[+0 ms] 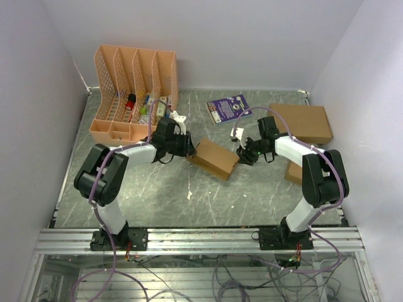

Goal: Fold the paper box

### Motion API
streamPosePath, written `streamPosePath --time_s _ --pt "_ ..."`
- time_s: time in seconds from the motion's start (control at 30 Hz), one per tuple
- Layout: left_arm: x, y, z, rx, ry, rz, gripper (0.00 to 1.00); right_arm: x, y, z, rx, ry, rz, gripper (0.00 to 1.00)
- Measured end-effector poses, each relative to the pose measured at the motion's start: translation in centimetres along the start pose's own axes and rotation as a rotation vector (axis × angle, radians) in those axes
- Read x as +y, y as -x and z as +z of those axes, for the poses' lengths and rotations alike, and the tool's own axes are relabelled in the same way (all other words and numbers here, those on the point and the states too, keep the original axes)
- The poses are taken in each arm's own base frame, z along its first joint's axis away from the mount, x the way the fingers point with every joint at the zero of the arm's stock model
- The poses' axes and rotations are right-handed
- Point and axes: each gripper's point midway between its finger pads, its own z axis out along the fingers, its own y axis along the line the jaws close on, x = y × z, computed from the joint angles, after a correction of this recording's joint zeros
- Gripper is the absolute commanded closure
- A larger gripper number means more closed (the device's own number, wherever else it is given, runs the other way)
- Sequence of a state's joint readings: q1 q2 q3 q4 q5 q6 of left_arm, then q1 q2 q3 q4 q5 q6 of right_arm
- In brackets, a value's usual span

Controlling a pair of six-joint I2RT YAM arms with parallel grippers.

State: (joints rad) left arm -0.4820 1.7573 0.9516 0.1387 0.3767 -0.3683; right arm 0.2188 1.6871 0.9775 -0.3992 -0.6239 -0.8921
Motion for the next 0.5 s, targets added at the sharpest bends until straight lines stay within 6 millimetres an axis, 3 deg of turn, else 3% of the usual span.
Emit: streamPosePath --time_s 0.23,0.5 --pt "-1.7 -2.1 -1.3 0.003 -0.025 -0.035 0.62 -1.2 -0.6 -0.4 0.043 -0.061 -0.010 0.59" --pt "-5.2 -5.4 -2.3 -0.004 -0.063 -0.059 0.60 -2.6 -1.0 -0.9 0.079 -0.142 -0.004 0.57"
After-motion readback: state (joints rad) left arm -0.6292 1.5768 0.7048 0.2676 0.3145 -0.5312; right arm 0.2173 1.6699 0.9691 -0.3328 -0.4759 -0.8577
